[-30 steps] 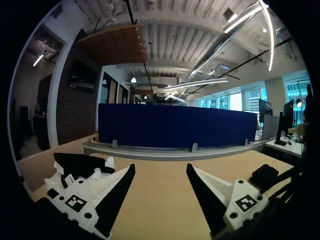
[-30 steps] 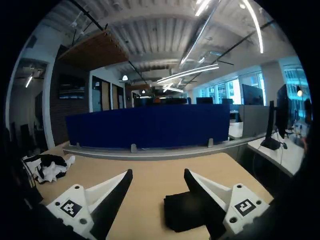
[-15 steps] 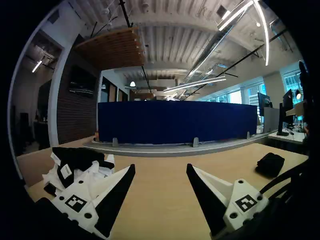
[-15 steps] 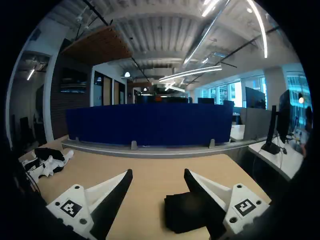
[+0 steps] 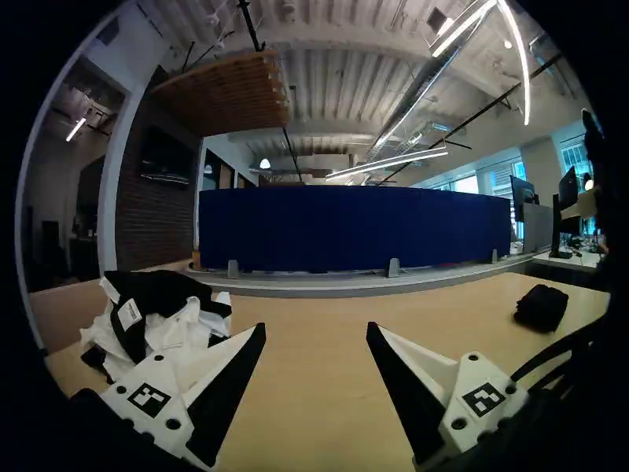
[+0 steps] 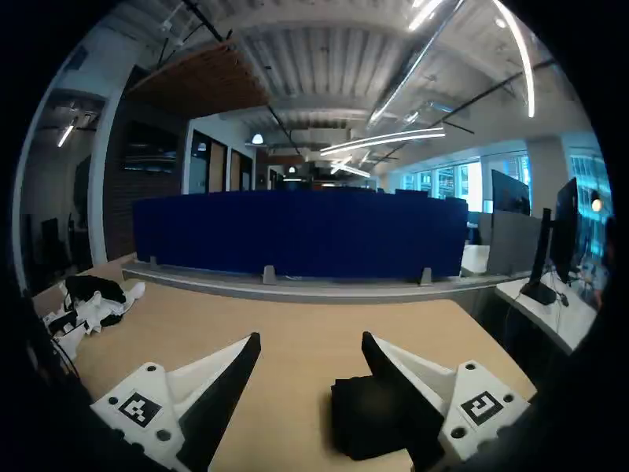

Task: Fold towel

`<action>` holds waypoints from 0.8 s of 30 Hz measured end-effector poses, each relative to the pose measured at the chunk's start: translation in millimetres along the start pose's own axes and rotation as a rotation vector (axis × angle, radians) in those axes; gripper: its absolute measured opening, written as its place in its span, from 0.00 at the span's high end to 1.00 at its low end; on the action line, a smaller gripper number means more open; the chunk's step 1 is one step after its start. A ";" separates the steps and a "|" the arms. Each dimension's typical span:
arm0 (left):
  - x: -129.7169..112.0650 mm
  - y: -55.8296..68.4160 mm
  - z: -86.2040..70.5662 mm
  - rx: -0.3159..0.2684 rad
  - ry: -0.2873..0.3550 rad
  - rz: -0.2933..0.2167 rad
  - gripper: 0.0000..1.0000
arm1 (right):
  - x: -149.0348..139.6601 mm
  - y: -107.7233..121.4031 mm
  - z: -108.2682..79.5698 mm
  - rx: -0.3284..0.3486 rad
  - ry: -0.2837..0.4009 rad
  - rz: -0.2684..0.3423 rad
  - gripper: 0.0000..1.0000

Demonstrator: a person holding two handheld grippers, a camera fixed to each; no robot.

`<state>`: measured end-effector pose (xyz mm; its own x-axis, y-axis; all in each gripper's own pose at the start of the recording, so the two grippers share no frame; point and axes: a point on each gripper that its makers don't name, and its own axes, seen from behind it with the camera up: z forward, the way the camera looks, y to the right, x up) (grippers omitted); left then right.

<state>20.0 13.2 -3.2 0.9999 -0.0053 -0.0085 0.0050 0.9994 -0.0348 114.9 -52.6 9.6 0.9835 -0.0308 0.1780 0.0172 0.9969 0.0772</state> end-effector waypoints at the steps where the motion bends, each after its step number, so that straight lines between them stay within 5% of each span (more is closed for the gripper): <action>1: -2.1 -0.6 0.2 0.001 0.000 0.000 0.05 | -1.9 -0.4 1.0 0.000 -0.001 0.000 0.00; 24: -20.0 -8.5 2.5 0.018 -0.009 0.003 0.05 | -6.2 0.4 0.1 0.009 0.008 0.002 0.00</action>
<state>-0.1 4.9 -0.2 1.0000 -0.0018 0.0002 0.0018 0.9999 -0.0165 108.8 -52.0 8.6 0.9849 -0.0281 0.1708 0.0136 0.9962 0.0857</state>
